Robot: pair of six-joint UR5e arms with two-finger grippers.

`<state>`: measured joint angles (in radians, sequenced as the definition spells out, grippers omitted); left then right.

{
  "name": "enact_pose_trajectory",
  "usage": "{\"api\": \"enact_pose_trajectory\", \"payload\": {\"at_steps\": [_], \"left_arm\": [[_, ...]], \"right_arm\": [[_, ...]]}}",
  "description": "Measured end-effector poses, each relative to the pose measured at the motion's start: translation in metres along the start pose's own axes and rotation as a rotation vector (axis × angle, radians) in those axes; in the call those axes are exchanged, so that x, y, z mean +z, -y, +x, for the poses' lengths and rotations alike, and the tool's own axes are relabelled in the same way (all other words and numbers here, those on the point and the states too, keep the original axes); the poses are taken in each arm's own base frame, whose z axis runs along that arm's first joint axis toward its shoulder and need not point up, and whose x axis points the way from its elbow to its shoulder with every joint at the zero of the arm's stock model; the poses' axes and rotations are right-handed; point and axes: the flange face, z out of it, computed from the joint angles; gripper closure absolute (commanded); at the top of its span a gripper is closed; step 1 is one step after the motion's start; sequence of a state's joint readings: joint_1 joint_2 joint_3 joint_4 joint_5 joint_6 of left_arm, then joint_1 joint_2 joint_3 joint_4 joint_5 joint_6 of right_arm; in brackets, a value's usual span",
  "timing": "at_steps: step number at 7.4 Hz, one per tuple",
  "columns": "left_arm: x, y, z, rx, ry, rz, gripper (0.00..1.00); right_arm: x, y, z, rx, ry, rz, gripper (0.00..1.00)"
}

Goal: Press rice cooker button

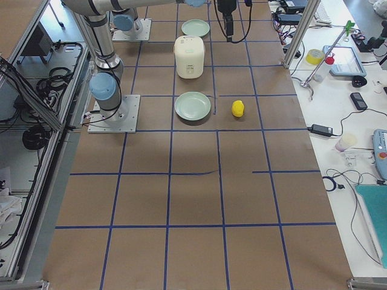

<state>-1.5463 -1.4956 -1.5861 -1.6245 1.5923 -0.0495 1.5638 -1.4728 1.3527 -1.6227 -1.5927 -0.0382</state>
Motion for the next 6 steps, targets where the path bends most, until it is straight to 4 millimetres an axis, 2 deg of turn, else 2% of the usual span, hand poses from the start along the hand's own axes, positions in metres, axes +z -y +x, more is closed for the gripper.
{"api": "enact_pose_trajectory", "payload": {"at_steps": [6], "left_arm": [[0.0, 0.0, 0.0, 0.0, 0.0, 0.0, 0.0]], "right_arm": [[-0.0004, -0.0029, -0.0008, -0.002, -0.001, -0.011, 0.0]]}}
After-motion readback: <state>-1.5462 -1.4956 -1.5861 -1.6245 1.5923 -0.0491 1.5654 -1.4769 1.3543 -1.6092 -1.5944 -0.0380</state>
